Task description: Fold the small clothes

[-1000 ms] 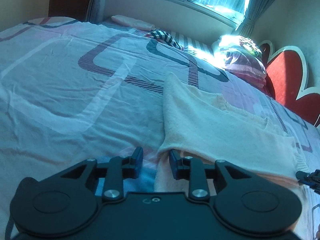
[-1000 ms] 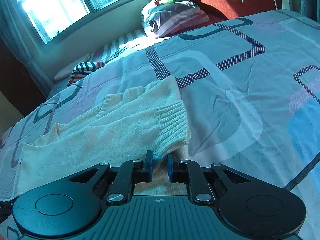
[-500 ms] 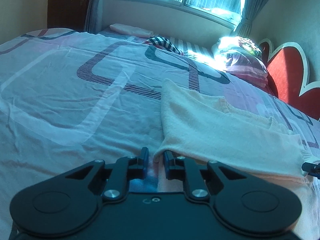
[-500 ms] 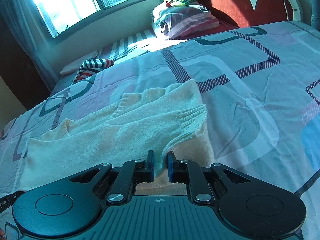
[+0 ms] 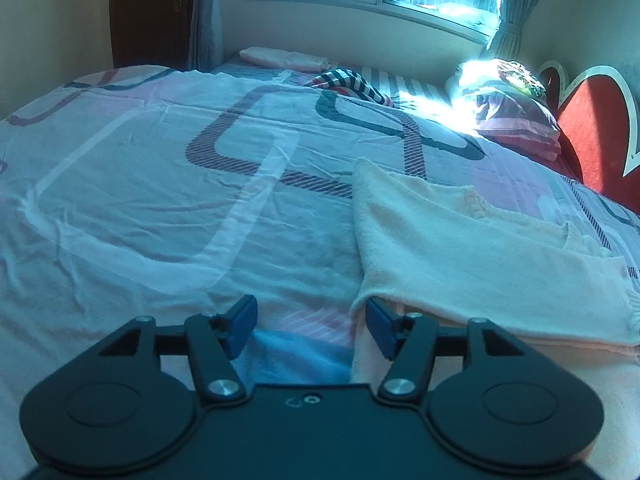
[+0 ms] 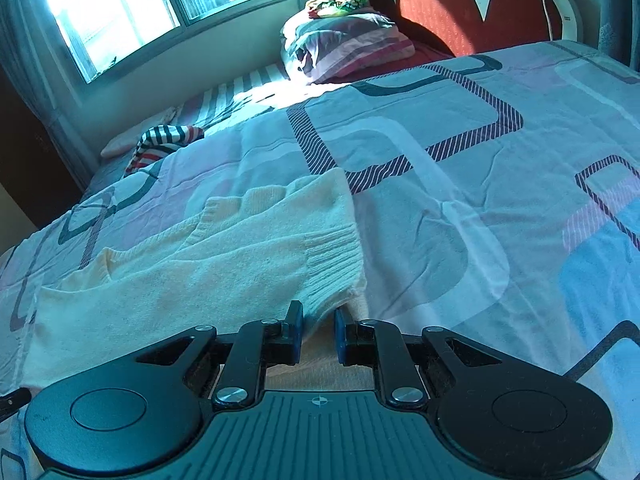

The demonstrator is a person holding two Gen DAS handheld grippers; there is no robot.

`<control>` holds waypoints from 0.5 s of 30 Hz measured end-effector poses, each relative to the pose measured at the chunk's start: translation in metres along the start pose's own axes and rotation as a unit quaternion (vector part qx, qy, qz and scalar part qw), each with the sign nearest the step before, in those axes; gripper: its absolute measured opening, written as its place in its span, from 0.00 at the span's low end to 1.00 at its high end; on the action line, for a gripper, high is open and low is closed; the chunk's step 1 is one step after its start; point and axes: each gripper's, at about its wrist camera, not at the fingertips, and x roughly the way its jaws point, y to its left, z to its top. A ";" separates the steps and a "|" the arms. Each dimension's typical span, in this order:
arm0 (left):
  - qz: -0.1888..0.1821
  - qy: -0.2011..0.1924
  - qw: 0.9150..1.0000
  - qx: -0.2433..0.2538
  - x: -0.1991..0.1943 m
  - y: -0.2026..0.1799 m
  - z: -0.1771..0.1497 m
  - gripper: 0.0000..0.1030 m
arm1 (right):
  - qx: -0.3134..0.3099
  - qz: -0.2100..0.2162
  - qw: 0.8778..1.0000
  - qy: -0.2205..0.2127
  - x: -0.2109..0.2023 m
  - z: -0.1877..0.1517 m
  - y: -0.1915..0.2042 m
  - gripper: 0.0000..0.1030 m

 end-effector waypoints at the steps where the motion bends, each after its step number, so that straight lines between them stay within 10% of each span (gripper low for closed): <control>1: 0.002 0.001 1.000 0.003 -0.002 0.001 0.001 0.58 | -0.002 -0.002 1.000 -0.002 -0.001 0.001 0.000 0.15; 8: 0.003 -0.012 1.000 0.013 -0.016 -0.001 0.010 0.59 | -0.009 -0.018 0.999 -0.027 -0.010 0.005 0.001 0.45; 15: 0.000 -0.022 0.999 0.028 -0.018 -0.012 0.021 0.63 | -0.015 -0.022 0.999 -0.038 -0.012 0.013 0.001 0.45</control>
